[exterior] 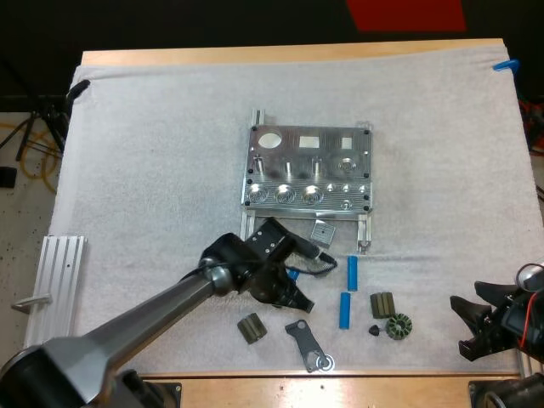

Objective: Load cells from right to left

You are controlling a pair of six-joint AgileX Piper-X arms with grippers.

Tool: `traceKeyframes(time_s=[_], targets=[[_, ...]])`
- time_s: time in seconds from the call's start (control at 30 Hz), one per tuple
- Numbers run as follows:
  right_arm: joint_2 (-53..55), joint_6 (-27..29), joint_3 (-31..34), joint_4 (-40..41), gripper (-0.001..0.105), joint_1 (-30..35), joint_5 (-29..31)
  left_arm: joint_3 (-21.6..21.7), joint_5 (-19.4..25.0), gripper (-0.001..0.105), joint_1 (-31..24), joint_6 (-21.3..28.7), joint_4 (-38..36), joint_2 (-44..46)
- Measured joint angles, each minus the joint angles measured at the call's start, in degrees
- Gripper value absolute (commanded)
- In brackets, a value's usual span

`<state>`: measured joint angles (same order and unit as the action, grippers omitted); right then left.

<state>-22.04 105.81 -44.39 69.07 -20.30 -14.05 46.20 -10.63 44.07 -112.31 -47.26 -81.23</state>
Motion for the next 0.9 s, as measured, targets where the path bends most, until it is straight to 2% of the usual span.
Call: traceKeyframes(time_s=[0.13,0.23,0.57,0.73,0.9], targets=[[0.0,-0.79,0.0,-1.4,0.044,0.0,-1.72,-0.1,1.9,0.014,0.0,7.39,-2.44,4.74],[-0.95,-2.01,-0.24,-1.66,0.044,0.0,-3.64,-0.1,2.46,0.014,0.0,11.09,-3.49,8.23],[-8.71,-3.82,-2.14,-3.26,0.044,0.0,-10.97,-0.1,2.66,0.014,0.0,20.03,-6.17,20.83],[-13.29,-6.51,-4.54,-6.19,0.044,0.0,-17.19,-0.1,2.78,0.014,0.0,27.09,-8.22,26.77],[-17.65,-10.17,-5.05,-8.59,0.044,0.0,-23.57,-0.1,3.84,0.014,0.0,31.67,-9.44,29.06]])
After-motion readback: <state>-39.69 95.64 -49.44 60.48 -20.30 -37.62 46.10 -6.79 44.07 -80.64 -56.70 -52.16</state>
